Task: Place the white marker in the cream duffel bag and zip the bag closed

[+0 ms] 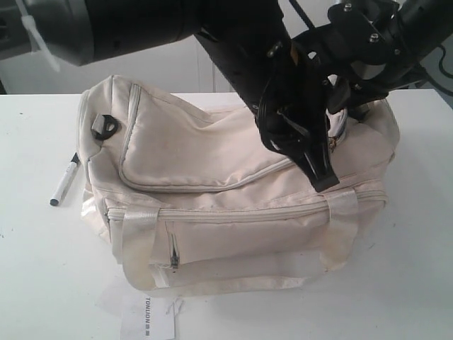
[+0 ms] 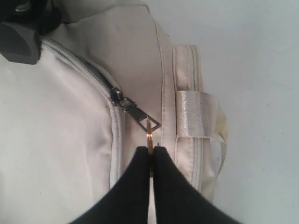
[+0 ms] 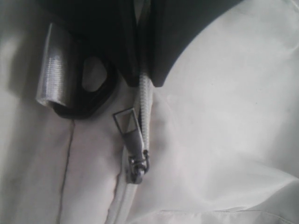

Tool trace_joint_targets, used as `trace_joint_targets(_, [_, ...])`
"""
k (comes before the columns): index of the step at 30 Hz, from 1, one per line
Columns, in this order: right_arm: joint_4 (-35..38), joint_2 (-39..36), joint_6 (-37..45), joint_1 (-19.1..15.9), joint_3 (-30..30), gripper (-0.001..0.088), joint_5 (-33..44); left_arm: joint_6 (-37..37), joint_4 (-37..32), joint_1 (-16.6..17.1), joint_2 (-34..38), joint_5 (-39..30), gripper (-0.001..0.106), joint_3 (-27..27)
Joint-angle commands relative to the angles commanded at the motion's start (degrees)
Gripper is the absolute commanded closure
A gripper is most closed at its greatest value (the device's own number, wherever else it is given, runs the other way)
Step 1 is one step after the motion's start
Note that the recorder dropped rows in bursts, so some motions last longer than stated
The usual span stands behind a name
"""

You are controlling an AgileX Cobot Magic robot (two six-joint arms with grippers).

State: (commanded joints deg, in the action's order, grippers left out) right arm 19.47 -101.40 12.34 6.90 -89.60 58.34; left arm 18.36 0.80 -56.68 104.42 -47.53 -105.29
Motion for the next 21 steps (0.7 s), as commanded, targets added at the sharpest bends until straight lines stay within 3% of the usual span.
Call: trace_joint_targets(21, [-0.23,0.00,0.00,0.00,0.00,0.0868,-0.11,-0.37,-0.47,0.00,0.00,-4.80,0.105,0.00])
